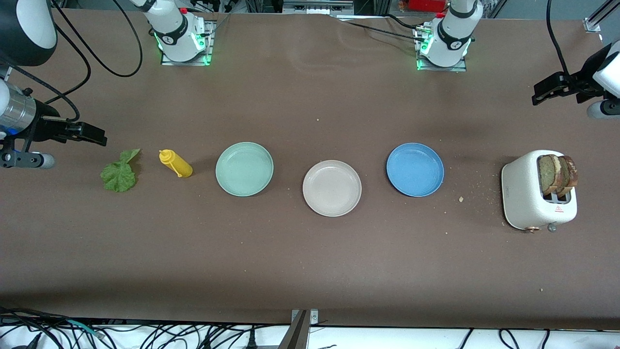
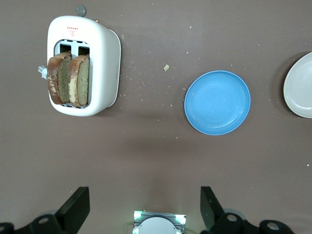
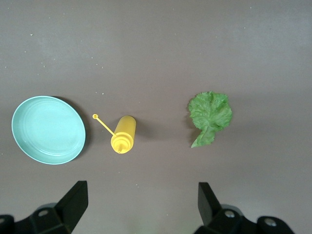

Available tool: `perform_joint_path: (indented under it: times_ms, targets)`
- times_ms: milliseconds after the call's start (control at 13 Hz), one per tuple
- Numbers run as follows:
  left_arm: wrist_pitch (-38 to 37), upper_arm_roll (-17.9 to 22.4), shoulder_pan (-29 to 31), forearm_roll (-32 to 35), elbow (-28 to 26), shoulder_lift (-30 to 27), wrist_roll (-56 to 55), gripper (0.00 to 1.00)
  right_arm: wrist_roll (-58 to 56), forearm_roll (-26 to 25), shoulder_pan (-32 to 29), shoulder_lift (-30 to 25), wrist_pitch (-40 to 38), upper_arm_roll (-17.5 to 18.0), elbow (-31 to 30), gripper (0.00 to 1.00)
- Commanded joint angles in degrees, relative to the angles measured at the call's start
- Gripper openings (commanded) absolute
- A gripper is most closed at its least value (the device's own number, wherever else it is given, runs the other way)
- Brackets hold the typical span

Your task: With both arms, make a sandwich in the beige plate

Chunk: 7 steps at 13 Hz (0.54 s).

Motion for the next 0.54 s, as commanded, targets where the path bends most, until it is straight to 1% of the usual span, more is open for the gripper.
perform_joint_path:
  times_ms: [0, 461]
  targets:
    - [-0.52, -0.17, -0.12, 0.84, 0.03, -0.08, -0.13, 1.0, -0.57, 0.41, -0.05, -0.29, -0.06, -0.07, -0.3, 1.0]
    - [-0.35, -0.17, -0.12, 0.93, -0.05, 0.0, -0.13, 1.0, -0.14, 0.33, -0.05, -0.38, 0.2, -0.07, -0.3, 1.0]
